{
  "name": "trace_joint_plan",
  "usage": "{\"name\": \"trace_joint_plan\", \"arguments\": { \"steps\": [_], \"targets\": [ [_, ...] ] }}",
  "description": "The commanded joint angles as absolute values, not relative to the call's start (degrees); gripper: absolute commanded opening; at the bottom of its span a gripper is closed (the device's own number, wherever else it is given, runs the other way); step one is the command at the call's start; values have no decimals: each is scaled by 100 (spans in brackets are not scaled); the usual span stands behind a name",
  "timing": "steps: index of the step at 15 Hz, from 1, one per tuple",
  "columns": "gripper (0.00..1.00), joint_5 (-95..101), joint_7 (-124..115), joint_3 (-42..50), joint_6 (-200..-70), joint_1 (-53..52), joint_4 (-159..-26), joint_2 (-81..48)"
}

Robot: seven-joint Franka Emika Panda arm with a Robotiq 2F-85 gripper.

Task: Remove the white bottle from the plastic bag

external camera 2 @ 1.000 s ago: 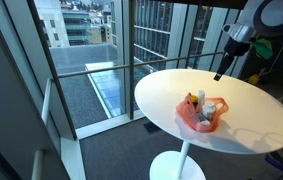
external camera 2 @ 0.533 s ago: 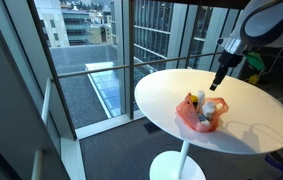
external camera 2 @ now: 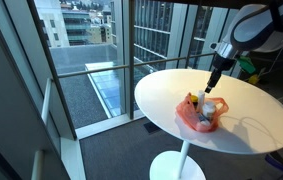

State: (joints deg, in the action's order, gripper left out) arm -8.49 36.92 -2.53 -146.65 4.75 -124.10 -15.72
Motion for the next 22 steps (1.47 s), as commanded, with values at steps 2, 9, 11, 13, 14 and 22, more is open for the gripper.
{"name": "trace_joint_plan", "arguments": {
  "steps": [2,9,11,13,14,22],
  "targets": [
    [100,-690,3716,-379,-14633,530,-12083,-1841],
    [100,143,3268,-246,-14512,390,-11874,-2006],
    [100,390,3149,-236,-14512,340,-11831,-2022],
    [100,567,3049,-249,-14500,308,-11789,-2038],
    [100,625,3021,-259,-14492,292,-11772,-2052],
    [100,775,2900,-294,-14347,253,-11636,-2238]
  ]
}}
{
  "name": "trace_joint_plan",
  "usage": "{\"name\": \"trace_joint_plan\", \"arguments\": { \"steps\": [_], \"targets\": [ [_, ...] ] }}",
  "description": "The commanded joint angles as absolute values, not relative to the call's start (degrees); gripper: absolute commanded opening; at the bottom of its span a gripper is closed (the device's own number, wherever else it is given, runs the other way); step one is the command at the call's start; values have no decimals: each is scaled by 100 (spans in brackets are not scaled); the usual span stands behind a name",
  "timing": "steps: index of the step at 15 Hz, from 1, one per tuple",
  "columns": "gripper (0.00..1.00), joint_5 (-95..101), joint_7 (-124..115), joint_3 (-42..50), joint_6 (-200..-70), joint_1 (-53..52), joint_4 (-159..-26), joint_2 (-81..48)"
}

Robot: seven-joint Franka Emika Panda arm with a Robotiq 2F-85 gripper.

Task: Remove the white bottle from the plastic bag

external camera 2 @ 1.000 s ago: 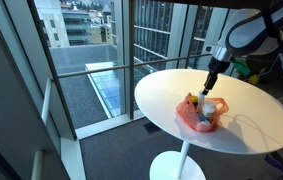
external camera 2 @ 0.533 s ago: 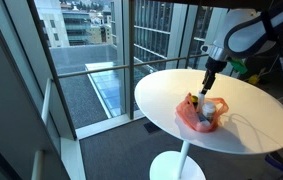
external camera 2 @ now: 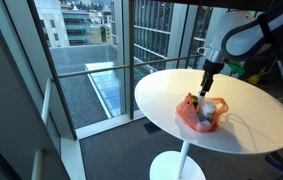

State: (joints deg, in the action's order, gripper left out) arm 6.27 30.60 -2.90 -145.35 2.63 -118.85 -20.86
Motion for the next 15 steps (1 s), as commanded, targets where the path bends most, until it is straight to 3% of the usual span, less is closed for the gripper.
{"name": "trace_joint_plan", "arguments": {
  "steps": [1,3,4,6,10,15],
  "targets": [
    [100,782,2890,-290,-14339,250,-11612,-2270],
    [100,784,2887,-290,-14324,251,-11568,-2329],
    [75,786,2885,-289,-14318,253,-11546,-2357],
    [66,795,2866,-280,-14308,251,-11511,-2394],
    [32,784,2882,-291,-14271,259,-11459,-2435],
    [28,655,3012,-359,-14235,345,-11588,-2158]
  ]
}}
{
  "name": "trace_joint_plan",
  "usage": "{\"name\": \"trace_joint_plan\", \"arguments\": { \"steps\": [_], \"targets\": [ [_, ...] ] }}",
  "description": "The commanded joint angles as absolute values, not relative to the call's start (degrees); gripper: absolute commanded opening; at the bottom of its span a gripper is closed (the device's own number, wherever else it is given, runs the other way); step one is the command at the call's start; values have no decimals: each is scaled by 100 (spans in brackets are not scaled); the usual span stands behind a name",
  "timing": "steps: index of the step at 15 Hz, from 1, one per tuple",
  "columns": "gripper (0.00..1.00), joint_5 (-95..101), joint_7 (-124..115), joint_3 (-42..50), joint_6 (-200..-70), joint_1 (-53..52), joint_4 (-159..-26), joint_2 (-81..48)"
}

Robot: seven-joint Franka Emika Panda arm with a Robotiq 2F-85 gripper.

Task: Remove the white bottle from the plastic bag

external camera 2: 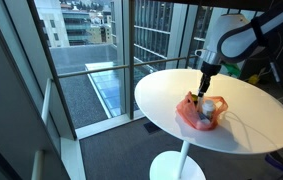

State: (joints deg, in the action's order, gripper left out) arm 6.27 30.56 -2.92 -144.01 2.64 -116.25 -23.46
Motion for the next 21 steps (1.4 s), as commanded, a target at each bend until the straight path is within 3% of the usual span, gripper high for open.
{"name": "trace_joint_plan", "arguments": {
  "steps": [1,9,21],
  "targets": [
    [28,589,3063,-388,-14221,389,-11626,-2071],
    [28,-32,3375,-356,-14072,746,-11756,-1335],
    [28,-464,3505,407,-14226,1377,-12406,-751]
  ]
}}
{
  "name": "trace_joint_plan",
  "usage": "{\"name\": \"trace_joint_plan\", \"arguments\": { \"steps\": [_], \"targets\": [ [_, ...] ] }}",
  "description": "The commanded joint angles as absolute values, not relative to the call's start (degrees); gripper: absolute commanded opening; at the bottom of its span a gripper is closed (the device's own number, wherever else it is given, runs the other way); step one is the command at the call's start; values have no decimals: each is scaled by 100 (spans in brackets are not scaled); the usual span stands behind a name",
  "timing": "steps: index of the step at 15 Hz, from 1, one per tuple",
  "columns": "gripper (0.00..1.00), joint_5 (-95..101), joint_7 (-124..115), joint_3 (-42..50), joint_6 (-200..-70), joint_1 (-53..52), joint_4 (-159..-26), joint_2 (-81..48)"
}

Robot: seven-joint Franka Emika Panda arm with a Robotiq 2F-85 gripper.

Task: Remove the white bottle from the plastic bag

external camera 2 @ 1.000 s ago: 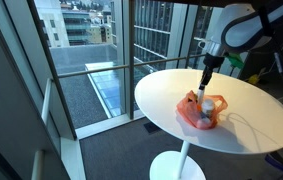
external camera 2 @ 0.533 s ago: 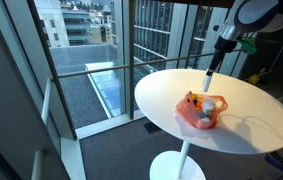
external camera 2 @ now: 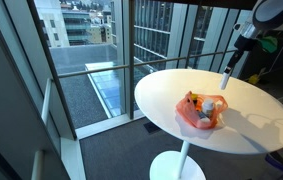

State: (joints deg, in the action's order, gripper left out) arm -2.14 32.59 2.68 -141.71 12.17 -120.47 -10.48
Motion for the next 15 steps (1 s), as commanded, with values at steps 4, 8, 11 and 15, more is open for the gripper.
{"name": "trace_joint_plan", "arguments": {
  "steps": [4,8,11,15],
  "targets": [
    [28,-659,3613,675,-14201,1574,-12698,-668],
    [28,-568,3519,884,-14205,1655,-12880,-757],
    [28,-499,3467,958,-14401,1653,-13061,-820],
    [28,-334,3339,1016,-14799,1639,-13285,-890]
  ]
}}
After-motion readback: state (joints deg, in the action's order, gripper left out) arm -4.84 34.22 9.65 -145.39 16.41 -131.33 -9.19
